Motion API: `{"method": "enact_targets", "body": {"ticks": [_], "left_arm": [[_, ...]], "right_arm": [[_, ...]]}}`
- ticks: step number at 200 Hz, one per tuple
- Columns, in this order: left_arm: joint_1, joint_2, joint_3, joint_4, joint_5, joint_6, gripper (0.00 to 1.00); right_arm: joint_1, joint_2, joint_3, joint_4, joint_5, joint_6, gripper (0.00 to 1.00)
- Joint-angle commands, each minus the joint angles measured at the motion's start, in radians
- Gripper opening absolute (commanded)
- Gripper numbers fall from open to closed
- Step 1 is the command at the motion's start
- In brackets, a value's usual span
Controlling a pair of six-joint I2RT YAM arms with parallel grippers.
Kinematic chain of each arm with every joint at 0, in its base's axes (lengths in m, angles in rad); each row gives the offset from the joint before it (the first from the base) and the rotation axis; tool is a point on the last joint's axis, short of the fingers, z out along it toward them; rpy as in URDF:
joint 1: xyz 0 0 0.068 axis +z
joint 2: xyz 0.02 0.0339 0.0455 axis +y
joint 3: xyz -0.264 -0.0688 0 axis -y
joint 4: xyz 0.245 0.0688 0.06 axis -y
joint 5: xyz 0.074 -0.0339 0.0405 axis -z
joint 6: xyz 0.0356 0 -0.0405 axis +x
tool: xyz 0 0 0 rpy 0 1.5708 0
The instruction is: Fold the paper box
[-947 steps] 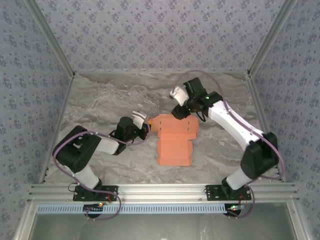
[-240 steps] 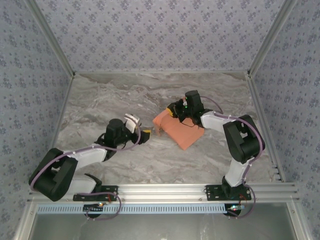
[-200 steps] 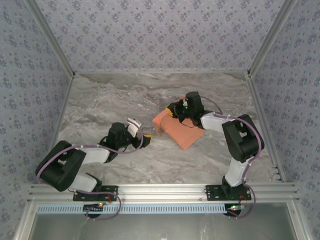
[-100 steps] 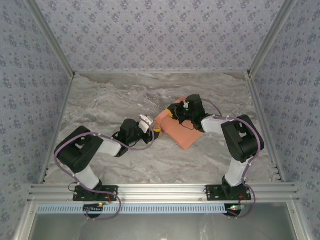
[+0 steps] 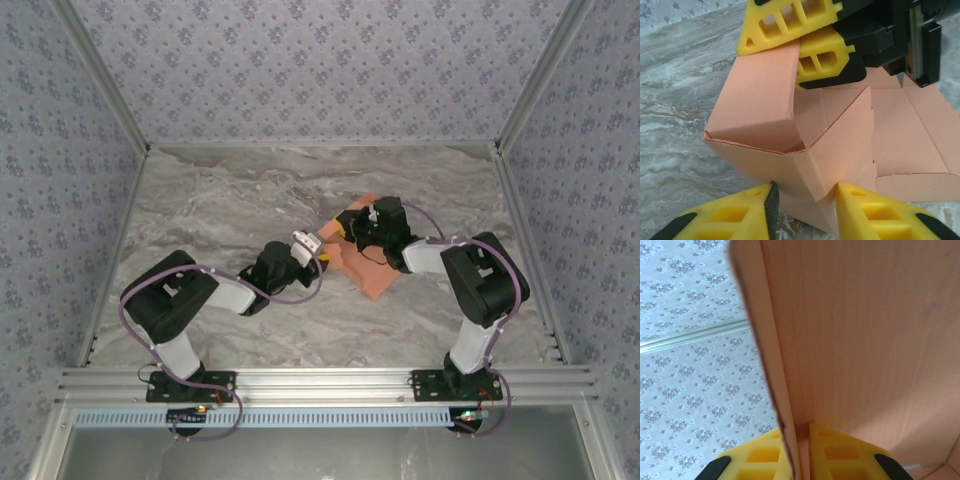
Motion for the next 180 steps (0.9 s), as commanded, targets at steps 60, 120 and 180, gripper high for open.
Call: {"method": "enact_targets", "body": {"ticks": [60,120,180], "left_arm": [[-0.017,0.013,0.026,0.016,-0.172,0.049,0.59],[0.036,-0.003,-0.009,0.077,-0.034,0.065,0.74],[0.072,-0.007,-0.027,0.113,0.117,0.084,0.99]], "right_arm": [[0.042,-0.068,-0.056,-0.169,0.060,0.020,0.13],[0.061,-0.087,-0.058,-0.205,0.069,0.025,0.14],[0.071,-0.104,-0.057,-0.259,0.080,0.026,0.14]]}}
